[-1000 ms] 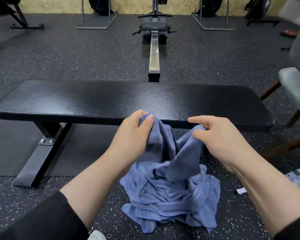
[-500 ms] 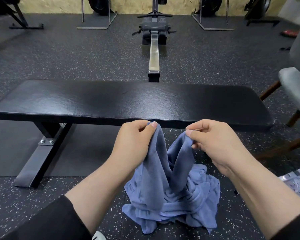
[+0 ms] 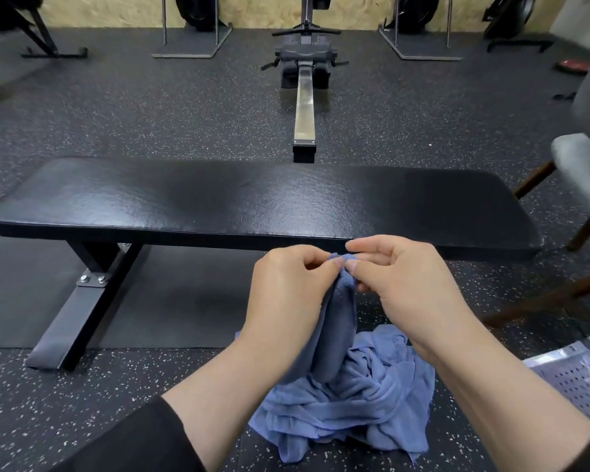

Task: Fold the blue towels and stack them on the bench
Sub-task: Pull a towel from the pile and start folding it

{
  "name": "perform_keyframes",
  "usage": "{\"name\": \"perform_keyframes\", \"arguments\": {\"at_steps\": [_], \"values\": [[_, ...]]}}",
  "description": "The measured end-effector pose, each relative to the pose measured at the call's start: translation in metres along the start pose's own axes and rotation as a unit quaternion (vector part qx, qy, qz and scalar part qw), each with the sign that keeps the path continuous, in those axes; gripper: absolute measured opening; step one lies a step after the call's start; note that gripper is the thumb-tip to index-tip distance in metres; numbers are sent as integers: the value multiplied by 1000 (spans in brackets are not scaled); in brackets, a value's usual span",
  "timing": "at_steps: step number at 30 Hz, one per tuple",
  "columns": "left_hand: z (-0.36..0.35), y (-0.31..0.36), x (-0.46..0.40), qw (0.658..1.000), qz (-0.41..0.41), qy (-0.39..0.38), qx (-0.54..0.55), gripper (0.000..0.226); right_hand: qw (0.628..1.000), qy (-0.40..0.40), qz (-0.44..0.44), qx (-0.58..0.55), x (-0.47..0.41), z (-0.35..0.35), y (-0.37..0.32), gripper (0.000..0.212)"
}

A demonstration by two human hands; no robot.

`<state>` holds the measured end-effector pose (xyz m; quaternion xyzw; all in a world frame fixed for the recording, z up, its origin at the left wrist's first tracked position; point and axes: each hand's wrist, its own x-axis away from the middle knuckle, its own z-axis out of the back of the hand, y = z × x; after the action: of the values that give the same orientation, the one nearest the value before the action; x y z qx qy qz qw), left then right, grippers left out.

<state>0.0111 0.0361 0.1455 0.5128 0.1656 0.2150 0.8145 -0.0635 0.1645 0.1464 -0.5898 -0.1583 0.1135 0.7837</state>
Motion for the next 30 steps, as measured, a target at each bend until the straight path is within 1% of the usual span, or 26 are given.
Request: {"name": "perform_keyframes", "arguments": {"at_steps": [3, 5, 7, 9, 11, 12, 14, 17, 18, 19, 21, 22, 23, 24, 25, 26, 27, 29, 30], "values": [[-1, 2, 2, 999, -14, 11, -38, 17, 1000, 0, 8, 15, 3, 0, -1, 21], [-3, 3, 2, 996, -37, 13, -79, 16, 1000, 1, 7, 1, 3, 0, -1, 22], [-5, 2, 2, 989, -78, -5, -123, 25, 1000, 9, 8, -11, 3, 1, -2, 23], [-7, 1, 2, 981, -107, -34, -157, 27, 999, 20, 14, -21, 3, 0, -2, 20], [-8, 1, 3, 978, -109, -70, -162, 21, 999, 18, 18, -34, 4, -1, -1, 15], [-8, 2, 3, 977, -108, -90, -158, 20, 999, 18, 14, -37, 4, -1, -1, 18], [-8, 2, 3, 976, -105, -129, -143, 23, 999, 26, 0, -37, 3, 1, 1, 30], [-5, 8, 4, 975, -81, -176, -111, 31, 999, 40, 2, -18, -1, 5, 2, 26], [-3, 9, 3, 977, -73, -174, -96, 34, 999, 38, 10, -5, -2, 7, 2, 25], [0, 9, 1, 983, -66, -152, -79, 37, 999, 31, 23, 16, -3, 9, 1, 26], [8, 6, -7, 994, -60, -70, -59, 35, 995, 15, 64, 80, -3, 13, -5, 29], [12, 3, -11, 994, -68, -51, -62, 34, 991, 2, 83, 107, -2, 14, -9, 31], [16, 0, -14, 992, -82, -67, -73, 39, 987, -17, 96, 124, 0, 16, -13, 32], [18, -4, -17, 986, -91, -112, -84, 47, 985, -45, 105, 127, 1, 17, -16, 33], [20, -6, -18, 977, -94, -163, -98, 51, 984, -74, 110, 123, 2, 18, -19, 33], [20, -8, -18, 968, -96, -204, -113, 47, 981, -95, 115, 122, 3, 19, -20, 32], [20, -8, -17, 961, -98, -228, -119, 36, 979, -107, 121, 126, 4, 20, -21, 31], [18, -7, -15, 965, -86, -230, -97, 10, 973, -114, 135, 147, 3, 22, -20, 30], [18, -5, -15, 969, -79, -221, -77, 8, 972, -110, 138, 155, 2, 23, -20, 30]]}}
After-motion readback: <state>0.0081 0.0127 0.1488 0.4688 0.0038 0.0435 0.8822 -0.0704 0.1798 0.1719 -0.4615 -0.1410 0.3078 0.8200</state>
